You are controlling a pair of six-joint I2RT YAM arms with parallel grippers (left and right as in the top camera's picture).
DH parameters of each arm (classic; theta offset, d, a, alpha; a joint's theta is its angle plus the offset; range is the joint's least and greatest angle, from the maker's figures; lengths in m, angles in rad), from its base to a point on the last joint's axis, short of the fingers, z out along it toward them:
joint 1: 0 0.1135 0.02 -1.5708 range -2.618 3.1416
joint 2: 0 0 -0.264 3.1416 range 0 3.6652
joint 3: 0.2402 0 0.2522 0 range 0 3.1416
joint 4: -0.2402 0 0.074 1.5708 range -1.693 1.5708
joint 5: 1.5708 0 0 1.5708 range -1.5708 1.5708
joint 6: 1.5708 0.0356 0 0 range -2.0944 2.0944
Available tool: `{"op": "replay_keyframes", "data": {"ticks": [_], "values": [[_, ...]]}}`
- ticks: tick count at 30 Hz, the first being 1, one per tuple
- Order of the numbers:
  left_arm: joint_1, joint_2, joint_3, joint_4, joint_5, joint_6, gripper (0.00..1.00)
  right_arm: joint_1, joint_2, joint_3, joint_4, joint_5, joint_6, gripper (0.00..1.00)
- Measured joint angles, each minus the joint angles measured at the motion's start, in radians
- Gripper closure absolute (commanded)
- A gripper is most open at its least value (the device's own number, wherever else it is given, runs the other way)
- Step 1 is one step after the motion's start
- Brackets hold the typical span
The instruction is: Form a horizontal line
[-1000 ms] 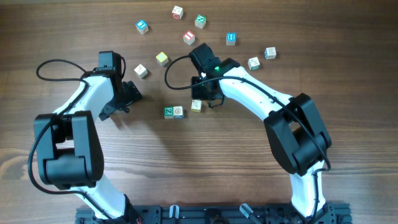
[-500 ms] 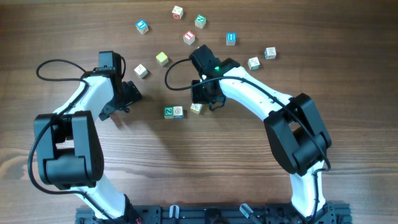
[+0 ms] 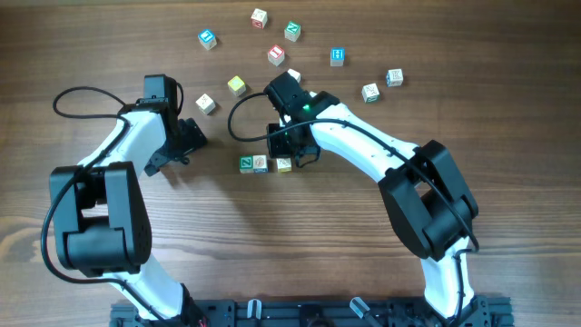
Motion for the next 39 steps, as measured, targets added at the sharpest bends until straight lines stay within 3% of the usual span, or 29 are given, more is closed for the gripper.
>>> {"op": "replay_keyframes", "data": {"ticks": [2,6,9,11,12,28,39], "values": [[0.0,0.0,0.0,0.0,0.0,0.0,0.0,-0.001,0.0,0.0,0.004,0.018,0.0,0.91],[0.0,0.0,0.0,0.0,0.0,0.0,0.0,-0.031,0.0,0.0,0.054,0.132,0.0,0.75],[0.0,0.0,0.0,0.0,0.0,0.0,0.0,-0.079,0.0,0.0,0.057,0.158,0.0,0.71],[0.0,0.0,0.0,0.0,0.0,0.0,0.0,-0.113,0.0,0.0,0.056,0.168,0.0,0.42],[0.0,0.0,0.0,0.0,0.0,0.0,0.0,-0.123,0.0,0.0,0.056,0.172,-0.002,0.0],[0.0,0.0,0.0,0.0,0.0,0.0,0.0,-0.143,0.0,0.0,0.196,0.177,-0.007,0.0],[0.0,0.0,0.0,0.0,0.0,0.0,0.0,-0.143,0.0,0.0,0.196,0.177,-0.007,0.0]]}}
